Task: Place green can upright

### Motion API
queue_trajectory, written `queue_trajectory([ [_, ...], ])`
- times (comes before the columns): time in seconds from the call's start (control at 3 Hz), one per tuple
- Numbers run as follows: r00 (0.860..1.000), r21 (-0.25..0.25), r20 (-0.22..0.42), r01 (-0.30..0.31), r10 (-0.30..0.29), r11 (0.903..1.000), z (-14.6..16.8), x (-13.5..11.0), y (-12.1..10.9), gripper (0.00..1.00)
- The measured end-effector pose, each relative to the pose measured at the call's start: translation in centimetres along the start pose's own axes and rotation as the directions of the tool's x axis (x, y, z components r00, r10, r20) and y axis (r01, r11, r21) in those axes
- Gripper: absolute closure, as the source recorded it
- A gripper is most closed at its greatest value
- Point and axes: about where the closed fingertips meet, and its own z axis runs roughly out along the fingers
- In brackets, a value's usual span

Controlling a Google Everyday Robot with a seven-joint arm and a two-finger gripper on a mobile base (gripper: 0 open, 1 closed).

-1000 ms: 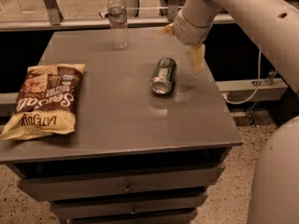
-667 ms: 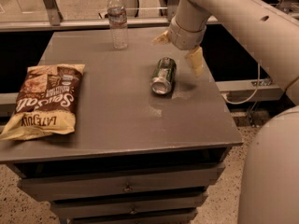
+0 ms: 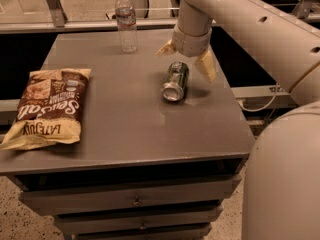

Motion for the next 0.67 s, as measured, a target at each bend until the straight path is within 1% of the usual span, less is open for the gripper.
queue_trajectory([
  [0.33, 0.998, -0.036, 0.015, 0.065, -0.065, 0.9972, 0.19, -1.13, -0.45, 0.03],
  [0.67, 0.994, -0.053, 0.033, 0.106, -0.104, 0.9930, 0.48, -1.90, -1.22, 0.33],
])
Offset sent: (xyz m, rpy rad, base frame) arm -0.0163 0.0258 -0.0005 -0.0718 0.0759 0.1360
